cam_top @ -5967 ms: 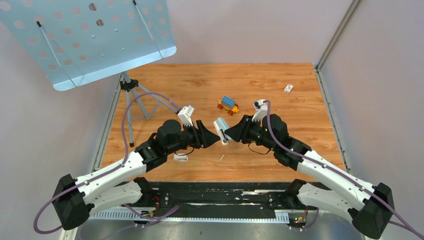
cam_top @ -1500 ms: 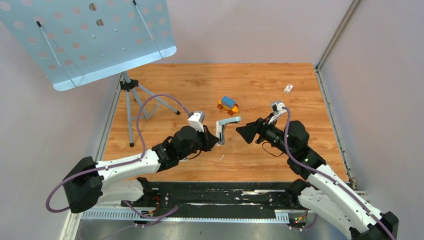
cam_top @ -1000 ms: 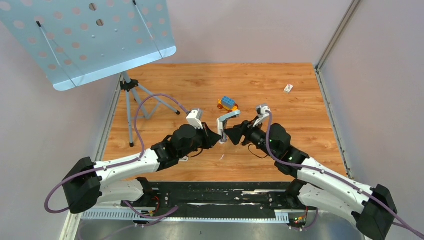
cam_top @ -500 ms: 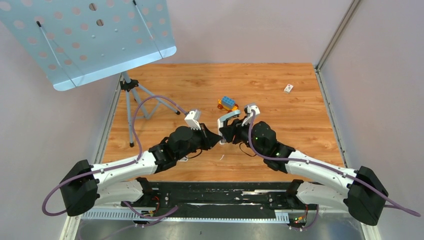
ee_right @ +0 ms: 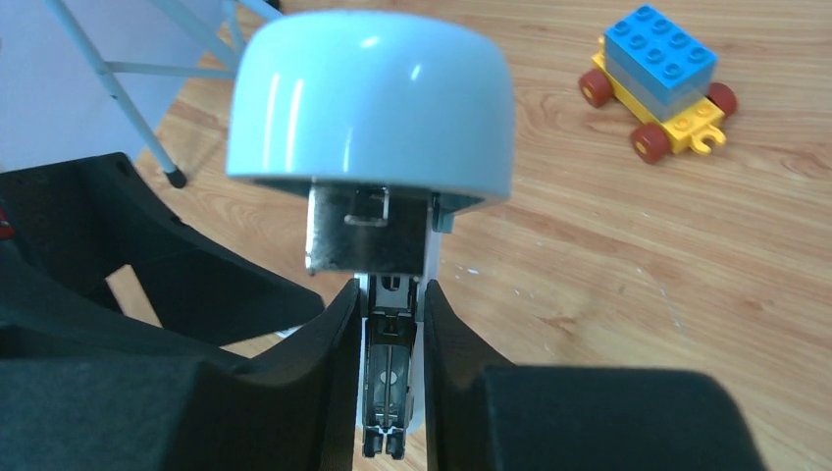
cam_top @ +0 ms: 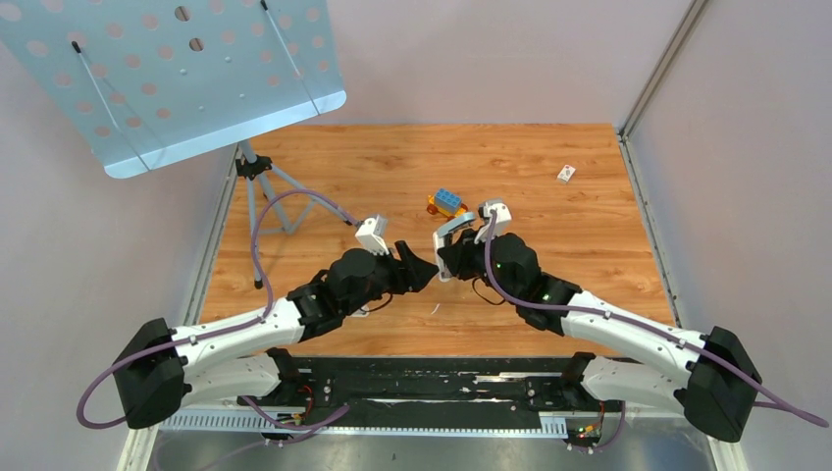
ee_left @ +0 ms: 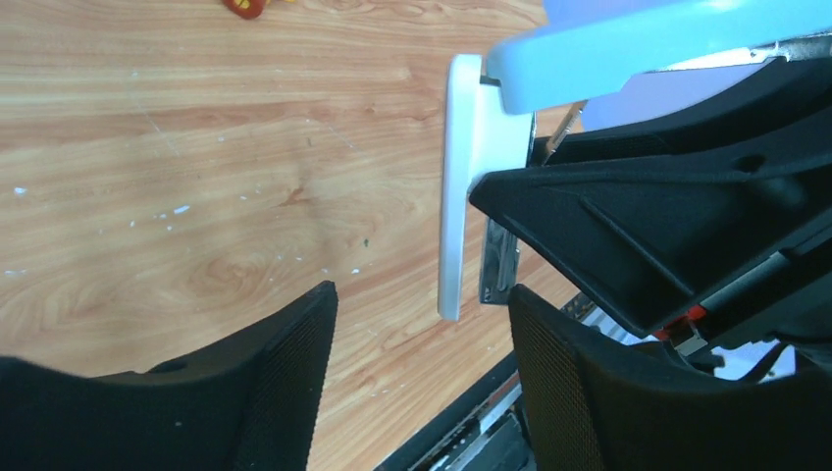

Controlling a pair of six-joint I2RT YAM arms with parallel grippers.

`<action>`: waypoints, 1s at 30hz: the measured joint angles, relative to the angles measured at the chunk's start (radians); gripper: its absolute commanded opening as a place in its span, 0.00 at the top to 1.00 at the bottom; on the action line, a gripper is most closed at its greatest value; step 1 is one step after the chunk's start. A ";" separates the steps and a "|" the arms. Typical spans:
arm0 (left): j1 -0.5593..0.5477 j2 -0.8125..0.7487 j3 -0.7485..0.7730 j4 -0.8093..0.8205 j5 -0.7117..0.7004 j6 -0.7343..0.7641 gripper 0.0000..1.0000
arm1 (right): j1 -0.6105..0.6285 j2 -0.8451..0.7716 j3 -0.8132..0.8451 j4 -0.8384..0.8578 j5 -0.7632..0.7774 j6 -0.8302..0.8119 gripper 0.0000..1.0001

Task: Load the staples into the stapler

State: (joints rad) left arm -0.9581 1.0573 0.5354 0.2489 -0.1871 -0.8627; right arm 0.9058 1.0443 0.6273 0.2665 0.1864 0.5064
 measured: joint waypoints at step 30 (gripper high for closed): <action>0.140 -0.018 0.189 -1.108 -0.377 -0.757 0.06 | -0.138 0.181 0.002 -0.476 0.306 0.033 0.86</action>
State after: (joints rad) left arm -0.8185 1.0393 0.7242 -0.8593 -0.5636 -1.6199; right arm 0.7673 1.2251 0.6289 -0.2100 0.4919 0.5396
